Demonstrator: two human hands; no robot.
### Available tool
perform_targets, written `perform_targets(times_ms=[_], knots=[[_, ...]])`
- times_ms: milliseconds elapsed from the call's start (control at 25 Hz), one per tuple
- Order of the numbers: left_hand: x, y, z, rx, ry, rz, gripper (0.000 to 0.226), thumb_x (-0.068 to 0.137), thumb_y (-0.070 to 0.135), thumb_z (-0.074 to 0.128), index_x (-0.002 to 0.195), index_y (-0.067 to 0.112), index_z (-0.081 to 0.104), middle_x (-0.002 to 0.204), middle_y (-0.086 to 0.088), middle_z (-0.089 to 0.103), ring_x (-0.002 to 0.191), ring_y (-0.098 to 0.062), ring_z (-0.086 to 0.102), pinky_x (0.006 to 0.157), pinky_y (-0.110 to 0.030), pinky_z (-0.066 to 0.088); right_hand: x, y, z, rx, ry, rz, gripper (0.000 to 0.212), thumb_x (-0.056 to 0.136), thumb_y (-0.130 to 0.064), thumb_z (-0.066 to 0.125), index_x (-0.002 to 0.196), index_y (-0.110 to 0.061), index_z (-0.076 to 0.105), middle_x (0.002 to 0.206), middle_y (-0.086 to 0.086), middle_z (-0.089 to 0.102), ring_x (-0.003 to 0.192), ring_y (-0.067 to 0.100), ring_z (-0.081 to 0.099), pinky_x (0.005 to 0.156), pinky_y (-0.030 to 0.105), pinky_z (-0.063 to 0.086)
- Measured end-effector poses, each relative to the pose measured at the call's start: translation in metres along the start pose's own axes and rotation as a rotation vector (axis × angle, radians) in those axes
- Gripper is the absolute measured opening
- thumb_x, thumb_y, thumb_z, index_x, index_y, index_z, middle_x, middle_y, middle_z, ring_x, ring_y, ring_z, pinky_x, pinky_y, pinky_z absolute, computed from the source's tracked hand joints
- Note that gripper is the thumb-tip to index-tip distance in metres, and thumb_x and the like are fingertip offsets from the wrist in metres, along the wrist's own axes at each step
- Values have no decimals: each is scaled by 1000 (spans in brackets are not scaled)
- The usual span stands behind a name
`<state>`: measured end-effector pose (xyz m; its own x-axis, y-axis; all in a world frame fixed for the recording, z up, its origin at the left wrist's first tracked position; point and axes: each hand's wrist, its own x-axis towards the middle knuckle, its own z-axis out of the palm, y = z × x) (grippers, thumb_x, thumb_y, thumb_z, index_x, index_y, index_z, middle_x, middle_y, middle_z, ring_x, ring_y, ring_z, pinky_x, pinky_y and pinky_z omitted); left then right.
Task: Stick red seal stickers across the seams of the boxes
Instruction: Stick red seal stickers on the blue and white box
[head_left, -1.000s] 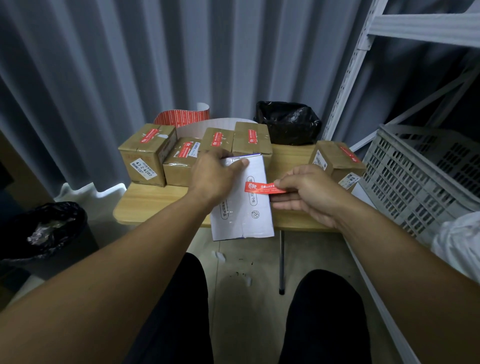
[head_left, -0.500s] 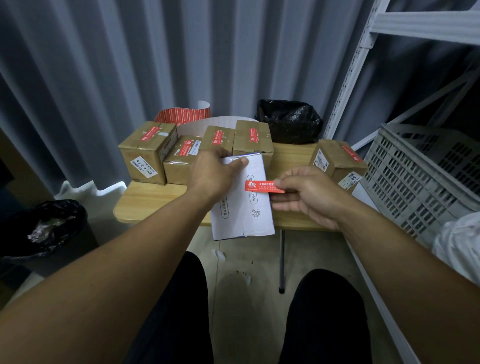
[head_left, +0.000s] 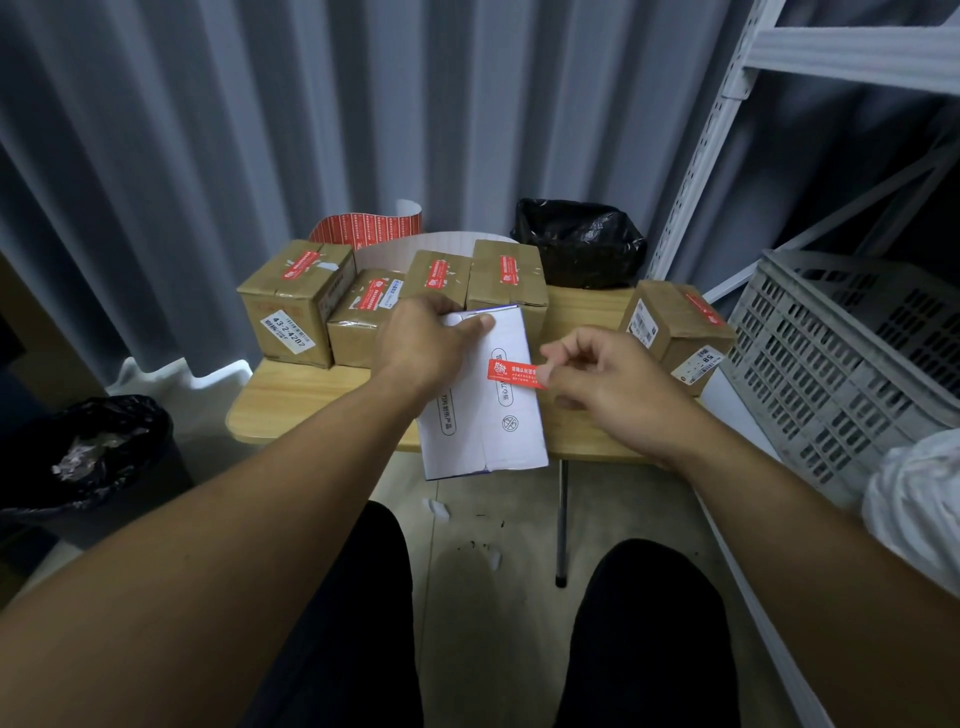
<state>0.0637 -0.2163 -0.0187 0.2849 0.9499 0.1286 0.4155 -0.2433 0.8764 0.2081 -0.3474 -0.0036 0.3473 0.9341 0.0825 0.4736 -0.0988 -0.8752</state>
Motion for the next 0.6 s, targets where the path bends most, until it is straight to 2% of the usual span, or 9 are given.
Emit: perform_targets(times_ms=[80, 120, 200, 320, 440, 520, 600], knots=[[0, 0, 0, 2, -9, -1, 22, 91, 46, 69, 103, 27, 64, 99, 1, 71, 79, -21, 70, 74, -38, 61, -2, -1, 1, -101, 81, -47, 15, 88, -16, 74, 77, -19, 65, 81, -5, 71, 76, 15, 66, 69, 40, 55], [0, 1, 0, 2, -13, 1, 22, 92, 45, 69, 102, 27, 63, 98, 1, 70, 78, -20, 70, 73, -37, 60, -3, -1, 2, -131, 114, -54, 15, 88, -17, 75, 76, -19, 65, 68, -12, 67, 62, 5, 60, 60, 33, 47], [0, 1, 0, 5, -14, 4, 21, 92, 44, 69, 102, 27, 62, 96, 2, 68, 77, -21, 70, 71, -36, 60, -6, -2, 5, -180, 163, -64, 18, 86, -16, 75, 73, -20, 64, 54, -20, 59, 50, 0, 51, 54, 24, 39], [1, 0, -1, 5, -21, -10, 20, 93, 44, 68, 102, 28, 62, 96, 2, 69, 75, -20, 70, 71, -36, 60, -8, -2, 5, -145, 245, -123, 20, 82, -12, 75, 68, -21, 63, 58, -12, 60, 55, 2, 50, 60, 33, 49], [1, 0, -2, -7, -41, -17, 20, 92, 44, 69, 103, 28, 63, 97, 1, 71, 76, -19, 71, 68, -33, 58, -7, -5, 1, -99, 260, -139, 22, 82, -9, 75, 68, -21, 63, 63, -6, 62, 58, 7, 52, 65, 38, 51], [-1, 1, -2, 12, -65, -13, 23, 92, 45, 69, 105, 28, 63, 97, 2, 71, 75, -18, 70, 63, -31, 56, -7, -7, -2, 1, 261, -115, 22, 83, -8, 76, 70, -20, 64, 66, 0, 63, 63, 12, 55, 67, 42, 55], [-1, 2, -1, 64, -97, 5, 28, 90, 48, 70, 108, 27, 64, 98, 3, 71, 74, -17, 71, 62, -31, 57, -6, -8, -5, 148, 258, -75, 19, 85, -7, 76, 74, -17, 65, 70, -1, 63, 67, 12, 59, 67, 41, 56]])
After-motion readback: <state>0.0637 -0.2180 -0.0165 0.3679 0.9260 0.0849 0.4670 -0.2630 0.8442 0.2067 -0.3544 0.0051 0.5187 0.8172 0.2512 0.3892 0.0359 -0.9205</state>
